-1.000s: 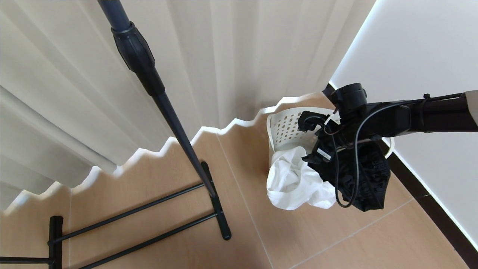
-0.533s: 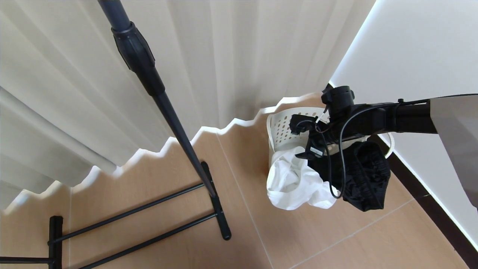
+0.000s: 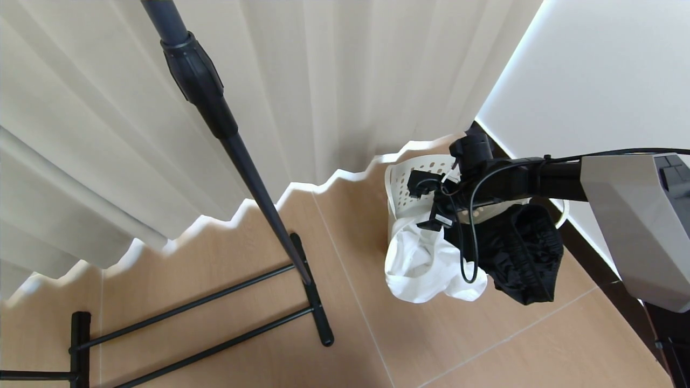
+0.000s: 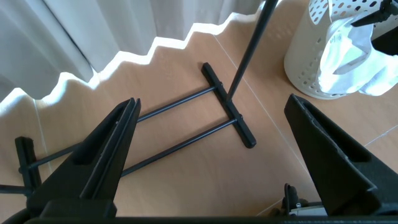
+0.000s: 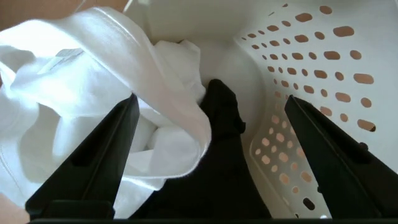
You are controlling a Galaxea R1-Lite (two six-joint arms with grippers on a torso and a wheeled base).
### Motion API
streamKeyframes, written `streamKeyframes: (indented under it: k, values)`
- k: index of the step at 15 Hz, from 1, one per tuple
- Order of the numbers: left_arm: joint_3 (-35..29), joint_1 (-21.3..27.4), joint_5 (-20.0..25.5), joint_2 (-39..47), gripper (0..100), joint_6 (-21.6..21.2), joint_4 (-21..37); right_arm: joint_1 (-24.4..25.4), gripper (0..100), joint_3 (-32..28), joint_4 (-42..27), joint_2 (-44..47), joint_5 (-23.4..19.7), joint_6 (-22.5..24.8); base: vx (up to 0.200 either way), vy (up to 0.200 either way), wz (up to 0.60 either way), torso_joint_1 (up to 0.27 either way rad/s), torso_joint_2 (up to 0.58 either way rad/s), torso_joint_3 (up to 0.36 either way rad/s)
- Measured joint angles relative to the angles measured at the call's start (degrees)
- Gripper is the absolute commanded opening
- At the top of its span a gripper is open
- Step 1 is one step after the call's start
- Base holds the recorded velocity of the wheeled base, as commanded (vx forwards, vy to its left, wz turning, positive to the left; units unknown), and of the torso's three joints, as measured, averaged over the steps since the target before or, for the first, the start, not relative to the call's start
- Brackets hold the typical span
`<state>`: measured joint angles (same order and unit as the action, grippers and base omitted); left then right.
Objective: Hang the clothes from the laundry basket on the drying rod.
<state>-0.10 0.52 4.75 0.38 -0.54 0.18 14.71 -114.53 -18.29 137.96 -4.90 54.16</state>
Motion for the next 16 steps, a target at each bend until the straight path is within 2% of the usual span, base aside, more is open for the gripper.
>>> streamKeyframes:
  k: [4,6,8,9,13,16]
  values:
    - [0.0,0.0,0.0,0.0,100,0.0,0.0,0.0,100,-0.1,0.9,2.1,0.0,-1.3,0.0,0.0,0.0,0.0,0.0,0.0]
    - [0.0,0.0,0.0,0.0,100,0.0,0.0,0.0,100,-0.1,4.1,3.0,0.0,-2.0,0.0,0.0,0.0,0.0,0.0,0.0]
    - [0.0,0.0,0.0,0.0,100,0.0,0.0,0.0,100,-0.1,5.8,3.6,0.0,-5.4,0.0,0.0,0.0,0.0,0.0,0.0]
    - [0.0,0.0,0.0,0.0,100,0.0,0.0,0.0,0,-0.1,5.9,3.7,0.0,-6.0,0.0,0.0,0.0,0.0,0.0,0.0]
    - [0.0,0.0,0.0,0.0,100,0.0,0.0,0.2,0,-0.1,5.9,3.9,0.1,-6.5,0.0,0.0,0.0,0.0,0.0,0.0]
    - [0.0,0.0,0.0,0.0,100,0.0,0.0,1.0,0,-0.1,5.3,2.9,0.2,-11.2,0.0,0.0,0.0,0.0,0.0,0.0]
